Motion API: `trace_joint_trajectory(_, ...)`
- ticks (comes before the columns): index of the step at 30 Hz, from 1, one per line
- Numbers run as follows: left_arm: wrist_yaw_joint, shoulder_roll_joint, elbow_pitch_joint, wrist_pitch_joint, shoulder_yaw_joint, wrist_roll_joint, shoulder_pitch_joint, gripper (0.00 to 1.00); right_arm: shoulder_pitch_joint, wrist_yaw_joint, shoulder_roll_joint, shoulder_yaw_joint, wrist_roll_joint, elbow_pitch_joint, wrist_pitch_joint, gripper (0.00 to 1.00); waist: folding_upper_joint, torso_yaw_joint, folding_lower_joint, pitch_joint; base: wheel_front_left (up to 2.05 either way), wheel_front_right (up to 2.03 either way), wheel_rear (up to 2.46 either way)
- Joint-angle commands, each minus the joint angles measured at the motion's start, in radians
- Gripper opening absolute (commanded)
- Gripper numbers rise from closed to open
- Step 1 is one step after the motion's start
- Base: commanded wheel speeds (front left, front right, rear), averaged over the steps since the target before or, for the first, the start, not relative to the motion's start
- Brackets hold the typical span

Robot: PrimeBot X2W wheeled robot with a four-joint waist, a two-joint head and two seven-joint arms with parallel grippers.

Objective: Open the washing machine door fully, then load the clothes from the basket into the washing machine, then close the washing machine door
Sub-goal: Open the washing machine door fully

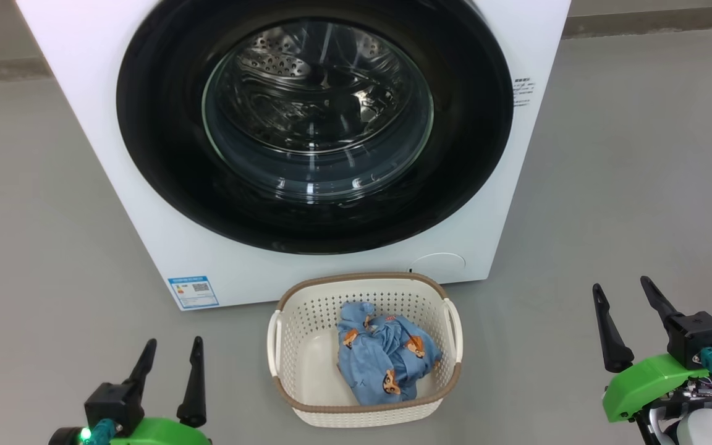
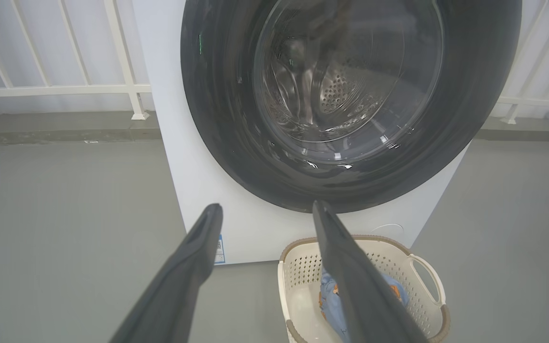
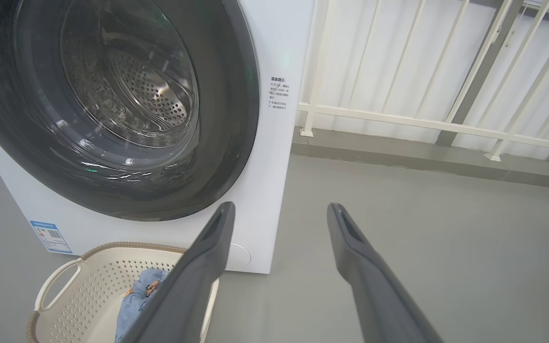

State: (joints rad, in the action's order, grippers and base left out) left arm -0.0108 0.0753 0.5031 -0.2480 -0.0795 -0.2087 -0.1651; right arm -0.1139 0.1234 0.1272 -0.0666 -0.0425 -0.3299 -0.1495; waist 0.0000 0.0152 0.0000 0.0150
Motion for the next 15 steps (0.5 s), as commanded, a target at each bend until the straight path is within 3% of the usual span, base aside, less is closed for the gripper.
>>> trace_joint_trajectory(1,0.006,0.011,-0.031,-0.014,0.035,0.008,-0.04,1.0,-0.019,0.007,0.01,0.017,0.001,0.027,0.0,1.0,0.0,-0.001,0.0,0.0,0.51,0.78,-1.29)
trace_joint_trajectory(15,-0.003,0.009,-0.036,-0.014,0.04,0.015,-0.041,1.0,-0.017,0.007,0.011,0.011,-0.004,0.026,0.005,1.0,0.0,-0.005,0.0,0.002,0.96,1.23,-2.19)
